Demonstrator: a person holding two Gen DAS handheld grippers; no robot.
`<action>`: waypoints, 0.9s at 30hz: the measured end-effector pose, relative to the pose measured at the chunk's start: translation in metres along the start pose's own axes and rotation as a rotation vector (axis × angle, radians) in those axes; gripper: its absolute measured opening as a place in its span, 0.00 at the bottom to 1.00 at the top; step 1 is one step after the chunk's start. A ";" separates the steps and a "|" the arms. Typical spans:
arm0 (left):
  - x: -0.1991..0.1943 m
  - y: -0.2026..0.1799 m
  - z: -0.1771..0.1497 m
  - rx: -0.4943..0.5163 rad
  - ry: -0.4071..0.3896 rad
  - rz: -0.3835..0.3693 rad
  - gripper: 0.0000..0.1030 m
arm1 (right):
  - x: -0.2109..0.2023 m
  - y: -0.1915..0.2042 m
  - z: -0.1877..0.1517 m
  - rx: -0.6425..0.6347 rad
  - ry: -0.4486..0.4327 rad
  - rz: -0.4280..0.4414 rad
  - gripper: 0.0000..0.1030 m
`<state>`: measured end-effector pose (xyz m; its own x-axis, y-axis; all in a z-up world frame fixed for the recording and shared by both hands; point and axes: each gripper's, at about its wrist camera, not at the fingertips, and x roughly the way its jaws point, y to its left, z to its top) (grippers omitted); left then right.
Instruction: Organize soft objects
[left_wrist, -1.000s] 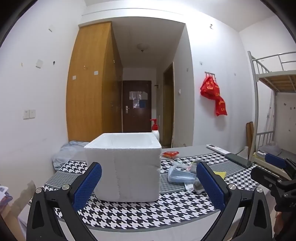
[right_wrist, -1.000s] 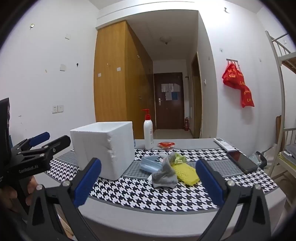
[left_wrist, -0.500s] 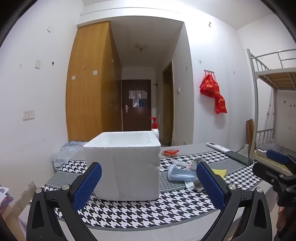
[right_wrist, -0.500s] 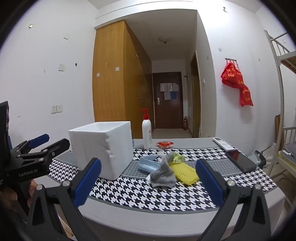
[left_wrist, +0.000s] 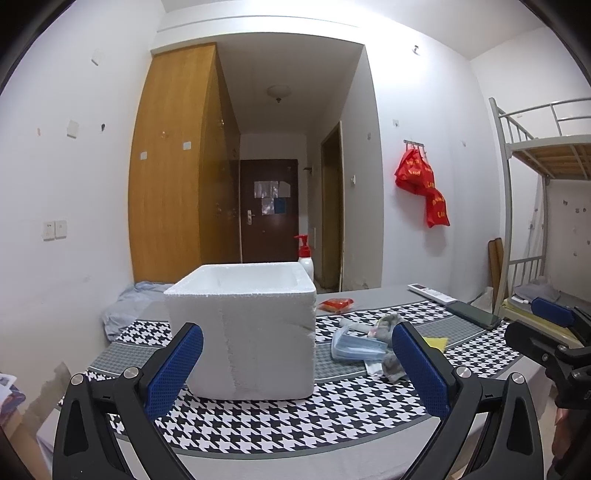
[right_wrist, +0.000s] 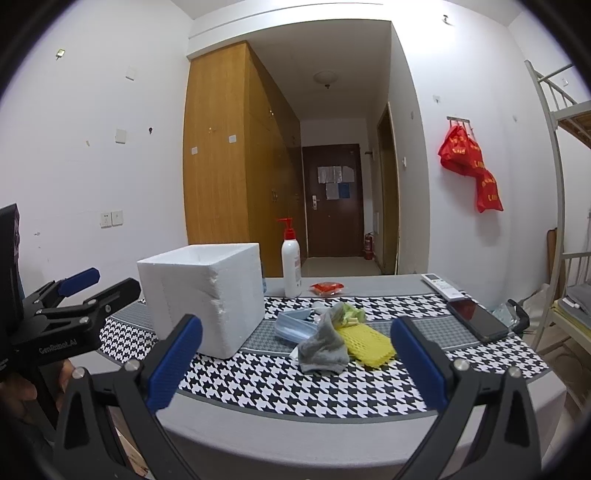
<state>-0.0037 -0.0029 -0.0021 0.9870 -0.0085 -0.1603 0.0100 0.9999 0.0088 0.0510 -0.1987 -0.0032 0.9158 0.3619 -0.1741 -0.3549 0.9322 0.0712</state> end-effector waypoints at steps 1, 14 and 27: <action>0.000 -0.001 0.000 0.002 -0.001 0.000 0.99 | -0.001 -0.001 0.000 0.003 -0.001 -0.001 1.00; 0.002 -0.001 0.001 0.010 -0.001 -0.009 0.99 | 0.002 -0.001 0.001 0.003 0.002 -0.003 1.00; 0.001 0.001 0.001 0.010 -0.009 -0.005 0.99 | 0.002 0.002 0.001 -0.005 0.000 0.003 1.00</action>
<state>-0.0029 -0.0024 -0.0015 0.9884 -0.0135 -0.1510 0.0163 0.9997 0.0174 0.0525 -0.1957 -0.0024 0.9148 0.3645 -0.1738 -0.3584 0.9312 0.0663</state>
